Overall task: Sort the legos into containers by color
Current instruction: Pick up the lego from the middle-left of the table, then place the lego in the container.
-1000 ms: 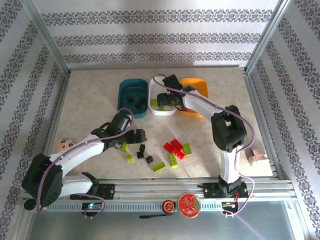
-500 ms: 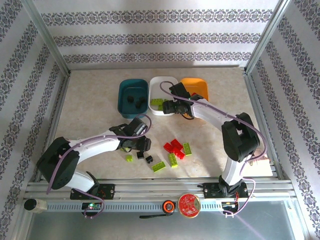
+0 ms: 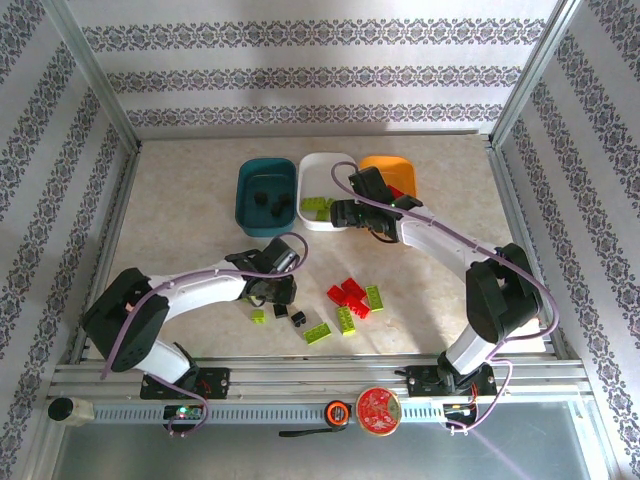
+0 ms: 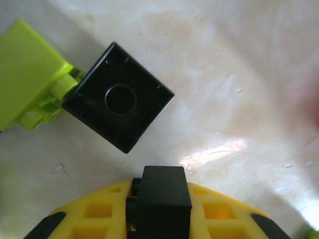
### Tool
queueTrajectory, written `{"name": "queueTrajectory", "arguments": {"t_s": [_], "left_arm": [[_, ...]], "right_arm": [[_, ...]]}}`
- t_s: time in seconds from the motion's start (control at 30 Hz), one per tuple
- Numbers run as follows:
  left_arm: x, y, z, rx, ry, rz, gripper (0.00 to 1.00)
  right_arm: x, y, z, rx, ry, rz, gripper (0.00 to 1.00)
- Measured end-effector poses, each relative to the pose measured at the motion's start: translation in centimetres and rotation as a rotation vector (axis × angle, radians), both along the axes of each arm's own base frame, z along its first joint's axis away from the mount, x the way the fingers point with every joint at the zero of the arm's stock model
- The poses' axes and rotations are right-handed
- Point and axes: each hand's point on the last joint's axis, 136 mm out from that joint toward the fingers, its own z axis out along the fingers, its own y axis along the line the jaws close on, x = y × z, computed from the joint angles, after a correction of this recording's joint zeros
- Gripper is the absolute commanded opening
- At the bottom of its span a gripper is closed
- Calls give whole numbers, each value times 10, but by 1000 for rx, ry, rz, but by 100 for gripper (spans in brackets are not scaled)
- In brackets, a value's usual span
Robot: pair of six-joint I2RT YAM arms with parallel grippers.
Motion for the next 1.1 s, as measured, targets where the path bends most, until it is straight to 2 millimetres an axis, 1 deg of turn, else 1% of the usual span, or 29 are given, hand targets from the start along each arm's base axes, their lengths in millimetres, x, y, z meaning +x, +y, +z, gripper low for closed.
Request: {"name": "queueTrajectory", "arguments": {"t_s": [0.1,0.17,0.3,0.37,0.4,0.47,0.53,0.57,0.63,0.67,0.7,0.77,0.83,0.87,0.93,1.03,1.1], "left_arm": [[12,-4,18,-42,-46,15,17],[29,-4,34,-81,-85,50,17],[87,13,74,-180,-195,196,17],[118,24,96,-227,-266,269,17],[130,27,104,-241,-291,295,17],[162,32,118,-267,-347,345,17],[187,33,122,-281,-372,375,17],[200,33,121,-284,-377,391,17],[223,37,112,-283,-374,423,18],[232,39,106,-277,-367,437,20],[240,41,99,-271,-358,449,24],[253,45,87,-260,-341,470,36],[263,47,80,-258,-328,491,47],[268,47,79,-259,-330,495,52],[275,47,84,-265,-338,498,59],[283,44,102,-288,-369,495,68],[284,43,113,-302,-386,491,75]], "right_arm": [[-4,-3,-4,-3,7,-4,85],[-7,-4,-6,-4,11,-6,85],[-14,-1,-6,-2,8,7,85],[-21,4,-7,0,5,27,85],[-25,8,-7,0,4,39,85],[-36,16,-9,-2,3,73,85],[-46,25,-12,-4,2,109,85],[-51,30,-13,-6,2,128,85],[-62,39,-18,-13,6,165,85],[-68,44,-21,-17,10,184,85],[-73,47,-23,-22,14,201,85],[-85,56,-29,-35,23,243,86],[-95,64,-33,-43,26,281,86],[-100,68,-35,-42,27,301,86],[-108,76,-37,-36,29,335,86],[-118,89,-36,-18,28,382,87],[-122,97,-37,-7,25,408,87]]}}
